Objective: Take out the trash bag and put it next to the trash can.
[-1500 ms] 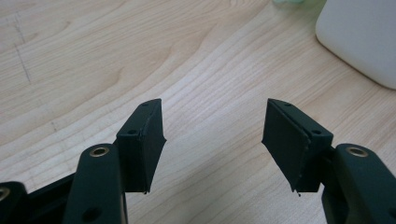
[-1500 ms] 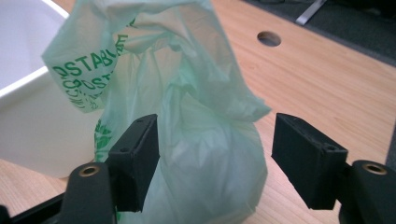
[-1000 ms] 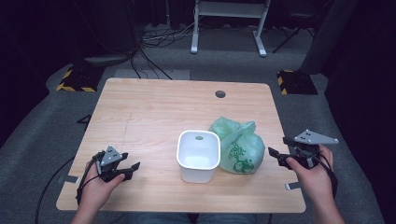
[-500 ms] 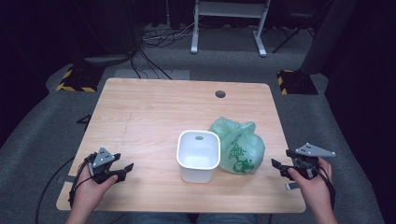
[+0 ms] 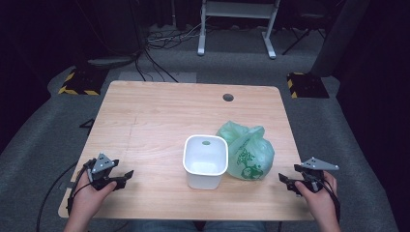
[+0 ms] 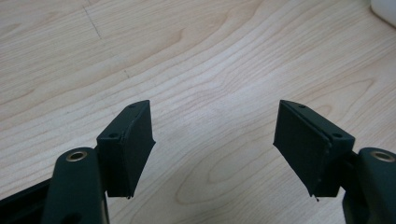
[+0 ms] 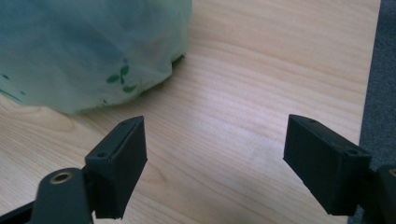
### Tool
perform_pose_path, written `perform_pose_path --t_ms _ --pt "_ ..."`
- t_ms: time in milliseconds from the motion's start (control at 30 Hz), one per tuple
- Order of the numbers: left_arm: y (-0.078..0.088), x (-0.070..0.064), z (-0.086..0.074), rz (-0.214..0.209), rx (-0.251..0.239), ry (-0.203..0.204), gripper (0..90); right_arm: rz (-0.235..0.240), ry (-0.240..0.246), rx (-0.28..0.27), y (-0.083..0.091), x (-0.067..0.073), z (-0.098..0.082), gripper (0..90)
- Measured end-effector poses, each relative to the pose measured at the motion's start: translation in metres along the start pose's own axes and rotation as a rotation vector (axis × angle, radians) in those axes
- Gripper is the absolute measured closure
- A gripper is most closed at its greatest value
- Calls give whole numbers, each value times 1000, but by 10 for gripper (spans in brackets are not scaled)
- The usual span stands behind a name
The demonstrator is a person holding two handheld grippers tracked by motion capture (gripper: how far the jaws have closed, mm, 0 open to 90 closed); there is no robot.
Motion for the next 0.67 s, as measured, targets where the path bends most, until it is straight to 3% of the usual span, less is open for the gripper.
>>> perform_pose_path --t_ms 367,567,633,667 --pt "-7 4 -7 -5 24 3 237 -14 -7 26 -14 0 -19 197" --pt "-15 5 -13 -1 38 -8 210 -48 9 1 -18 -1 -20 154" --pt "-19 5 -17 -4 51 -6 205 -49 11 2 -19 0 -20 148" --pt "-19 4 -17 -14 54 15 193 -48 10 3 -19 0 -20 146"
Point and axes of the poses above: each handheld gripper's, and its own axes: y roughly backward along the jaws, z roughly out of its top, x roughly to its left, the point moved 8 cm from there along -y, roughly forward along the jaws, and after that the axes turned 2 degrees about y, right-handed, at the moved point
